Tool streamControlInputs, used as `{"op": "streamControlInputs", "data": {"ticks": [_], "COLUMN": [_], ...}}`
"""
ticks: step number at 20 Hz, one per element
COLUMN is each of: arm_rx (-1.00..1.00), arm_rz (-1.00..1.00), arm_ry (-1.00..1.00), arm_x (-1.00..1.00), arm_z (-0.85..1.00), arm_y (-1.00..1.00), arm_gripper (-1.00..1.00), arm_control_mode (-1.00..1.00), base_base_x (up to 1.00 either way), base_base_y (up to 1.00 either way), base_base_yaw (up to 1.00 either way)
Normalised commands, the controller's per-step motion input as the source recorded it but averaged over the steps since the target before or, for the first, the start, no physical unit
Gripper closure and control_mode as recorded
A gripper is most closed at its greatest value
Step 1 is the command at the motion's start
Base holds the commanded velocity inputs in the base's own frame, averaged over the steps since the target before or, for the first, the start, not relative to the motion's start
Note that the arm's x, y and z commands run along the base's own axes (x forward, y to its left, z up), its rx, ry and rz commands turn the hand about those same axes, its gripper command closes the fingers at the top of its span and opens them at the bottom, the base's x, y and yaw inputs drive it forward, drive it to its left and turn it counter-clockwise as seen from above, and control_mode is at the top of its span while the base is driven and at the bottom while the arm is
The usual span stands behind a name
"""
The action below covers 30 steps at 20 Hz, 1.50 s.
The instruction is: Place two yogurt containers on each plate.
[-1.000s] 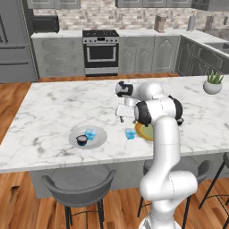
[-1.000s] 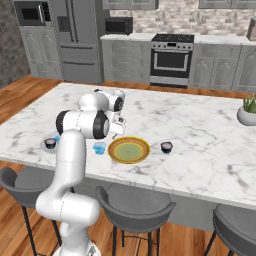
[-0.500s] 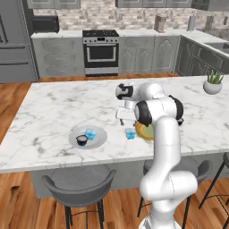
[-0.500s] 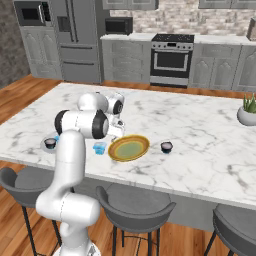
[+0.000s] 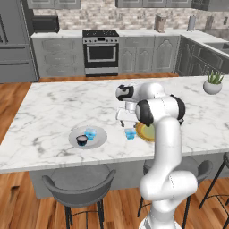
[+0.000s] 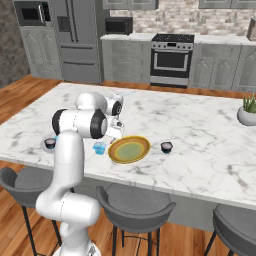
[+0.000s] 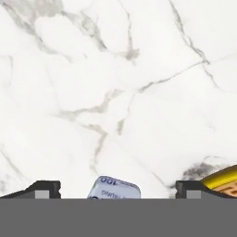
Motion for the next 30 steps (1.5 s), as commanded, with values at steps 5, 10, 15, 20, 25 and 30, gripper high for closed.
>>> {"op": "streamControlInputs", "data": {"ticks": [5, 10, 15, 20, 25, 30], "arm_rx": [0.0, 0.0, 0.0, 0.0, 0.0, 0.0], "arm_rz": [0.0, 0.0, 0.0, 0.0, 0.0, 0.0], "arm_ry": [-0.01, -0.02, -0.01, -0.01, 0.0, -0.02], "arm_x": [-0.19, -0.19, -0.2, -0.21, -0.12, -0.05], "arm_z": [0.0, 0.0, -0.01, -0.03, -0.08, -0.05], "arm_y": [0.0, 0.0, 0.0, 0.0, 0.0, 0.0], "arm_gripper": [-1.0, -1.0, -1.0, -1.0, -1.0, -1.0], "arm_control_mode": [-1.0, -1.0, -1.0, -1.0, -1.0, -1.0], "base_base_x": [0.0, 0.0, 0.0, 0.0, 0.0, 0.0], "base_base_y": [0.0, 0.0, 0.0, 0.0, 0.0, 0.0], "base_base_yaw": [0.0, 0.0, 0.0, 0.0, 0.0, 0.0]}}
